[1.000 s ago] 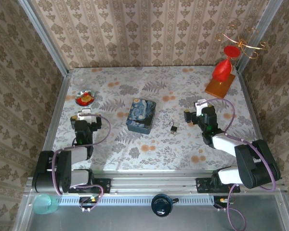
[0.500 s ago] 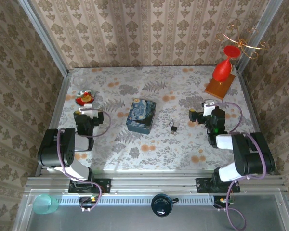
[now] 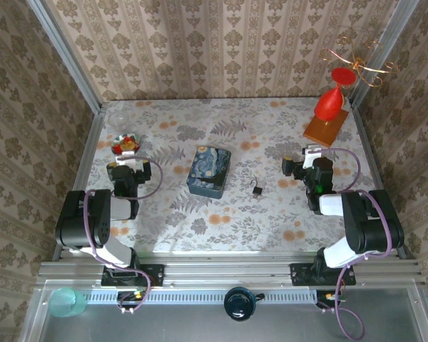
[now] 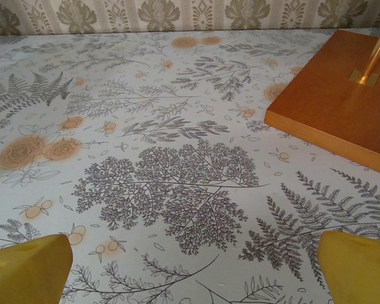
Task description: Unlock a padlock with a key
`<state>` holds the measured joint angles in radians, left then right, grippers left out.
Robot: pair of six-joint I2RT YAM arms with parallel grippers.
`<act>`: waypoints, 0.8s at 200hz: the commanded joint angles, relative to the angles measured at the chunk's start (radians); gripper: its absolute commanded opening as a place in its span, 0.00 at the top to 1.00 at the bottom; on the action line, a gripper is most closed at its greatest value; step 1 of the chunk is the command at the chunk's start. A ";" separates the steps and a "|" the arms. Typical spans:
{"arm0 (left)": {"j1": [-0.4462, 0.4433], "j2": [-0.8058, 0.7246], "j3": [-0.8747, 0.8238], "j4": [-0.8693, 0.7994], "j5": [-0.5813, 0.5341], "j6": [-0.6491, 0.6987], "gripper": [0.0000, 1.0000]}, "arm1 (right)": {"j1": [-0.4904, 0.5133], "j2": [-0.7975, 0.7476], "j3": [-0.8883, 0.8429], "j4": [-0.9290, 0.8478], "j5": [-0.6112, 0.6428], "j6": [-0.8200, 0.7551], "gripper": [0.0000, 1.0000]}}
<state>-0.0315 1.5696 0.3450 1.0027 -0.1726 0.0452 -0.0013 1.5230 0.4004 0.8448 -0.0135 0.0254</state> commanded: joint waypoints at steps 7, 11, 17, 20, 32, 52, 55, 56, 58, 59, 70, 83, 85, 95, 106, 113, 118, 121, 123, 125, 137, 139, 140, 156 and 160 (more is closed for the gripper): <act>-0.002 -0.011 0.011 -0.012 -0.014 -0.019 0.00 | 0.000 0.002 0.012 -0.006 0.028 0.010 0.00; -0.002 -0.010 0.012 -0.011 -0.014 -0.019 0.00 | 0.000 0.002 0.012 -0.006 0.029 0.010 0.00; -0.002 -0.011 0.012 -0.012 -0.014 -0.019 0.00 | 0.000 0.003 0.012 -0.006 0.029 0.009 0.00; -0.002 -0.010 0.012 -0.010 -0.014 -0.019 0.00 | 0.000 0.003 0.012 -0.006 0.029 0.009 0.00; -0.001 -0.010 0.012 -0.013 -0.014 -0.019 0.00 | 0.000 0.003 0.013 -0.006 0.029 0.010 0.00; -0.002 -0.010 0.012 -0.013 -0.015 -0.019 0.00 | 0.001 0.003 0.012 -0.006 0.029 0.010 0.00; -0.002 -0.011 0.012 -0.013 -0.015 -0.018 0.00 | 0.001 0.003 0.013 -0.006 0.029 0.010 0.00; -0.002 -0.011 0.012 -0.013 -0.014 -0.018 0.00 | 0.000 0.003 0.013 -0.006 0.029 0.010 0.00; -0.002 -0.010 0.012 -0.013 -0.014 -0.019 0.00 | 0.000 0.003 0.012 -0.006 0.030 0.010 0.00; -0.002 -0.011 0.012 -0.013 -0.014 -0.018 0.00 | 0.000 0.002 0.012 -0.006 0.030 0.010 0.00; -0.002 -0.010 0.012 -0.013 -0.013 -0.019 0.00 | 0.000 0.003 0.013 -0.006 0.030 0.010 0.00; -0.002 -0.011 0.012 -0.013 -0.015 -0.018 0.00 | 0.001 0.003 0.013 -0.006 0.030 0.010 0.00; -0.002 -0.010 0.012 -0.013 -0.015 -0.018 0.00 | 0.001 0.003 0.012 -0.006 0.030 0.010 0.00; -0.002 -0.010 0.011 -0.011 -0.015 -0.018 0.00 | 0.001 0.003 0.013 -0.006 0.030 0.010 0.00; -0.002 -0.011 0.011 -0.011 -0.014 -0.018 0.00 | 0.001 0.003 0.011 -0.006 0.030 0.010 0.00; -0.002 -0.012 0.011 -0.010 -0.014 -0.018 0.00 | 0.001 0.004 0.011 -0.006 0.030 0.010 0.00; -0.002 -0.012 0.009 -0.007 -0.012 -0.018 0.00 | 0.001 0.003 0.011 -0.006 0.030 0.010 0.00; -0.002 -0.012 0.008 -0.005 -0.012 -0.018 0.00 | 0.001 0.003 0.011 -0.006 0.030 0.010 0.00; -0.002 -0.012 0.008 -0.004 -0.011 -0.017 0.00 | 0.001 0.003 0.011 -0.006 0.030 0.010 0.00; -0.002 -0.012 0.007 -0.002 -0.011 -0.016 0.00 | 0.001 0.003 0.011 -0.006 0.030 0.010 0.00; -0.001 -0.011 0.002 0.005 -0.008 -0.016 0.00 | 0.001 0.003 0.012 -0.006 0.030 0.010 0.00; -0.002 -0.010 0.002 0.007 -0.008 -0.016 0.00 | 0.001 0.003 0.012 -0.006 0.030 0.010 0.00; -0.002 -0.011 0.002 0.007 -0.008 -0.016 0.00 | 0.001 0.003 0.012 -0.006 0.030 0.010 0.00; -0.002 -0.011 0.002 0.005 -0.008 -0.016 0.00 | 0.001 0.003 0.011 -0.006 0.030 0.010 0.00; -0.002 -0.011 0.003 0.006 -0.008 -0.016 0.00 | 0.001 0.003 0.011 -0.006 0.030 0.010 0.00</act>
<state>-0.0319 1.5696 0.3450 0.9909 -0.1795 0.0452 -0.0013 1.5230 0.4004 0.8387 -0.0067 0.0303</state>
